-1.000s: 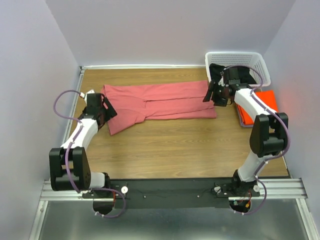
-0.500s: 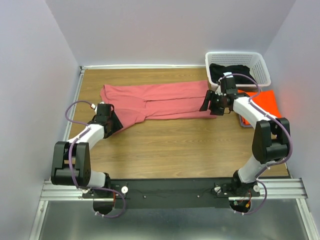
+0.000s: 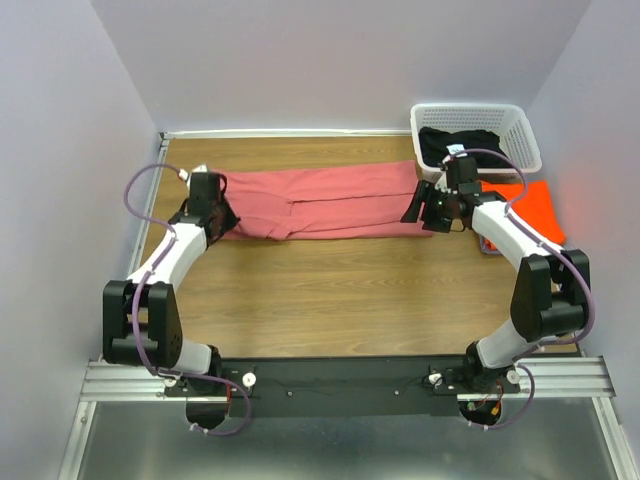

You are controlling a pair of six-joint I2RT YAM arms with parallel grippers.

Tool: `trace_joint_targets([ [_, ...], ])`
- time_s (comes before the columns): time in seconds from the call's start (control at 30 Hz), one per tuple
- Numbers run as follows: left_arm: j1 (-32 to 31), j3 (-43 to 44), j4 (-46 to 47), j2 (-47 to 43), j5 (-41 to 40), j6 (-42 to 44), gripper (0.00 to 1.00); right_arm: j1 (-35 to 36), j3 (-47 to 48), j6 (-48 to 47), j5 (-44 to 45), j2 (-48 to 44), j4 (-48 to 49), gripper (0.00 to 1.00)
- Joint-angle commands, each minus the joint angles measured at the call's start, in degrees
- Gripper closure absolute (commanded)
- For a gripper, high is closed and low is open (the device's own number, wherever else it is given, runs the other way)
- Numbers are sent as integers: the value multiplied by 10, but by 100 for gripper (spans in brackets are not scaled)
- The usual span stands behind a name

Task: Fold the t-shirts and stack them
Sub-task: Fold the tshirt

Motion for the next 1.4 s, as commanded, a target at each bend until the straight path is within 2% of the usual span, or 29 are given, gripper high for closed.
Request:
trace_joint_targets([
  [0.0,-1,88,6,23,2,18,100,4,-11,4,-11,-21,6,27],
  [0.37,4,307,26,257,42,24,98,5,-17,-1,-35,-27,6,27],
  [0.43,4,346,26,281,44,27,92,5,-15,-7,-36,-25,6,27],
  [0.53,5,380,28,317,44,28,76,5,-13,-15,-30,-18,6,27],
  [0.57,6,387,29,329,44,27,66,5,-10,-16,-30,-15,6,27],
  [0.73,21,409,47,341,79,12,44,5,-1,-12,4,3,11,28],
  [0.87,38,402,55,315,84,3,34,3,11,-5,37,22,16,28],
  [0.97,55,355,65,262,71,-2,34,1,24,-5,36,43,28,30],
  [1.03,64,291,81,207,57,-11,35,-4,35,-2,30,62,38,32],
  [1.23,80,134,121,99,33,-27,37,-6,75,1,-17,120,54,44],
  [1.37,84,92,116,59,35,-18,37,-5,112,-3,-54,171,58,54],
])
